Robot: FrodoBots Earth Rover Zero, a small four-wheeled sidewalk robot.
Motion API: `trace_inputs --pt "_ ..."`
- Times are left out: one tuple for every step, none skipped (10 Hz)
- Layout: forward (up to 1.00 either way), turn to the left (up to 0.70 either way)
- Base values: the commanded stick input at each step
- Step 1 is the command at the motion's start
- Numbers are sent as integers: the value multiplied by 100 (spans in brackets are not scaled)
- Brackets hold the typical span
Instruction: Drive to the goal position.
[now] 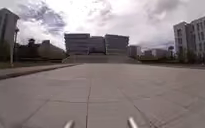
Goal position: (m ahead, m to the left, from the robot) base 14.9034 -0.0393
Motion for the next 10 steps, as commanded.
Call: trace_inputs --pt "100 1" --pt "100 1" --pt "100 1" --pt "100 1" --pt "100 1" --pt "100 1" --pt "100 1" --pt "100 1" --pt "100 1" --pt "100 1"
